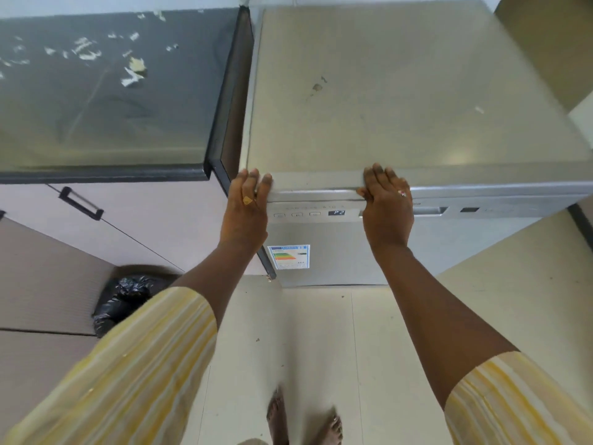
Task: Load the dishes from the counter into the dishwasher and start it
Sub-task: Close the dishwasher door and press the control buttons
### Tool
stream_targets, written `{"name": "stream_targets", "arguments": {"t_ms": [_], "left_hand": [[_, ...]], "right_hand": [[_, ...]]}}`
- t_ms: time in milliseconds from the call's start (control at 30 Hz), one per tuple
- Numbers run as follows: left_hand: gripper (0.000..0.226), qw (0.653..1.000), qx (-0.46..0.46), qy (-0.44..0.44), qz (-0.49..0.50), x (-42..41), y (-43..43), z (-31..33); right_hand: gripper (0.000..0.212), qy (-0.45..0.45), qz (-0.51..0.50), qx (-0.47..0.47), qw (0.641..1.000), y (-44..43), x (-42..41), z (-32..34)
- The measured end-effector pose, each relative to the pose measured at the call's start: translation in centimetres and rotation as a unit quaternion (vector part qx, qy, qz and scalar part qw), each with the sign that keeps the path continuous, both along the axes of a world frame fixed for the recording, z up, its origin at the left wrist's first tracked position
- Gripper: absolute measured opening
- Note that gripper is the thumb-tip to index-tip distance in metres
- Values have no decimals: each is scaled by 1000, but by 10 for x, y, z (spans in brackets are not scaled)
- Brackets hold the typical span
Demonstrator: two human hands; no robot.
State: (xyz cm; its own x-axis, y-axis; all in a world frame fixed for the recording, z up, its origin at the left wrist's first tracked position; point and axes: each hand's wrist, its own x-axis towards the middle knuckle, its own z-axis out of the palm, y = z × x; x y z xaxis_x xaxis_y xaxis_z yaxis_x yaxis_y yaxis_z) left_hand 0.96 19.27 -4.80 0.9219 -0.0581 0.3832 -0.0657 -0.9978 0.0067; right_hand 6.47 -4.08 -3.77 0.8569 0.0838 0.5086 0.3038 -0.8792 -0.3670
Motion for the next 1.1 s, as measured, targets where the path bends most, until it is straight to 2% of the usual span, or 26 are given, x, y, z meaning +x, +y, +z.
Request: {"name": "stream_targets", "arguments": {"t_ms": [100,167,300,400,500,633,767,867,967,1100], "left_hand": [[103,996,23,89,15,-4,-3,12],[103,990,20,134,25,-8,-7,26],[100,981,-7,190,33,-16,-10,35],[96,976,-43,214,9,-20,-6,44],[95,971,-54,232,-21,-23,2,51],[88,969,-91,225,-43,-20,12,57],[65,967,-91,223,-88,-12,29,72],[47,966,-88,209,-124,1,48,83],[44,968,-99,191,-129,13,69,88],[44,977,-131,153,-71,39,109,96]], "right_hand": [[44,171,5,-64,983,-1,-2,26],[47,246,-8,-120,962,3,-3,43],[42,295,-48,-173,938,15,-7,67],[32,324,-90,-160,928,24,-6,74],[34,363,-135,-145,911,38,-2,87],[38,394,-154,-172,890,57,-2,95],[44,416,-185,-149,878,77,-3,83],[34,382,-133,-91,910,103,6,84],[30,345,-40,-44,937,144,19,91],[37,276,45,-85,956,202,46,101]]}}
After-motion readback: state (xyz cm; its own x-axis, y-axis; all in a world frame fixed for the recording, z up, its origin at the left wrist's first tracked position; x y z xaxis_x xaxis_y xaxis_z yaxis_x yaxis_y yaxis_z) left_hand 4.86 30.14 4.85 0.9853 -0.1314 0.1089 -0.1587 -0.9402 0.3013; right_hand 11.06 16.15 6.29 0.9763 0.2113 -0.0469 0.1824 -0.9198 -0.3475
